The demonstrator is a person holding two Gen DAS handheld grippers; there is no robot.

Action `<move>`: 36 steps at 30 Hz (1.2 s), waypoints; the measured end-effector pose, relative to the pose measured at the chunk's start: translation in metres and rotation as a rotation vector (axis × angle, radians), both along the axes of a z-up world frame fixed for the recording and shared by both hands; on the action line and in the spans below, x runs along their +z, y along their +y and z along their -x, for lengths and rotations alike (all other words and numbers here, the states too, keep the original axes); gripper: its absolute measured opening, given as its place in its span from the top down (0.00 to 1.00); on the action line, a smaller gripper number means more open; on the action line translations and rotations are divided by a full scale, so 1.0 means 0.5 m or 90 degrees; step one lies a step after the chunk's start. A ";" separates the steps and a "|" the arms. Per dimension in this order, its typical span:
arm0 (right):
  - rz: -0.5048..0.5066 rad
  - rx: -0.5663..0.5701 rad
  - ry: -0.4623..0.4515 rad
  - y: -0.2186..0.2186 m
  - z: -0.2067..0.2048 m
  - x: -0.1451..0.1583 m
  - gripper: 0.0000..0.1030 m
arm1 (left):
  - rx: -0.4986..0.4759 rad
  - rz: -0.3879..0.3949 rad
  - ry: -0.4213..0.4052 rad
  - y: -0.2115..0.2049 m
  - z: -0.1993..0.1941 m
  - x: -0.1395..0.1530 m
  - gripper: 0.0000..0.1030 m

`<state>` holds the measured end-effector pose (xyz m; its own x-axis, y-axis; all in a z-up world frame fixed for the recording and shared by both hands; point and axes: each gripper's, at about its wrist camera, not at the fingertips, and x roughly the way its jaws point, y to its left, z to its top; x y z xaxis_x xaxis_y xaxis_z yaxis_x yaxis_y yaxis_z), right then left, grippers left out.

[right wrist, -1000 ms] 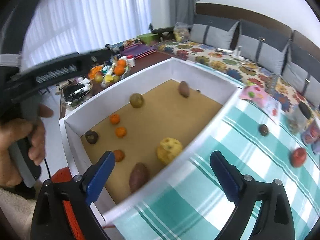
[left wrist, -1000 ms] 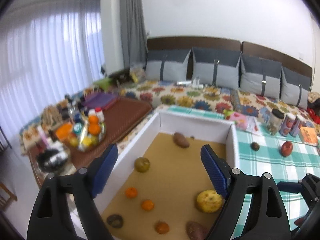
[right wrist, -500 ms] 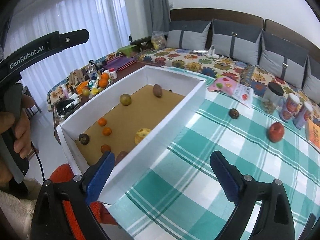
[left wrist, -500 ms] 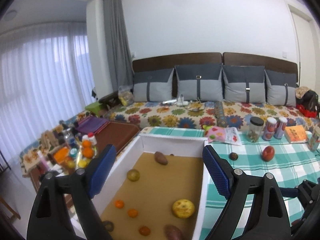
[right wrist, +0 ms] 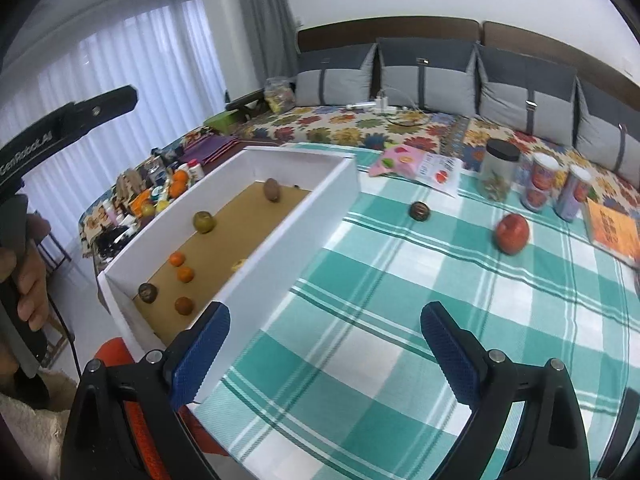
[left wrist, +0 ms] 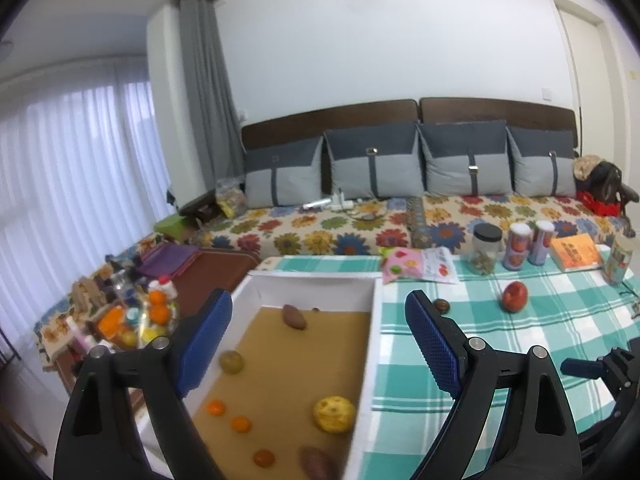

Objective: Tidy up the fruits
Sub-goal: 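Move both open tools back over the plaid cloth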

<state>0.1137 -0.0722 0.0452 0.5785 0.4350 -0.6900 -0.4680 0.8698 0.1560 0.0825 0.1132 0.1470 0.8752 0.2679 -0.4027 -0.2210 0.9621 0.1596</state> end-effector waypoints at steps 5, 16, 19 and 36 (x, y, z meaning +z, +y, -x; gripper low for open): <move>-0.008 -0.048 0.018 -0.073 -0.021 -0.032 0.06 | -0.021 0.003 0.029 -0.041 -0.022 -0.027 0.12; 0.063 -0.174 0.058 -0.267 -0.055 -0.181 0.06 | -0.092 0.042 0.133 -0.148 -0.111 -0.141 0.12; 0.133 -0.214 0.060 -0.327 -0.056 -0.245 0.06 | -0.124 0.099 0.197 -0.166 -0.138 -0.222 0.13; 0.146 -0.252 0.078 -0.415 -0.070 -0.363 0.00 | -0.270 0.210 0.344 -0.271 -0.261 -0.527 0.13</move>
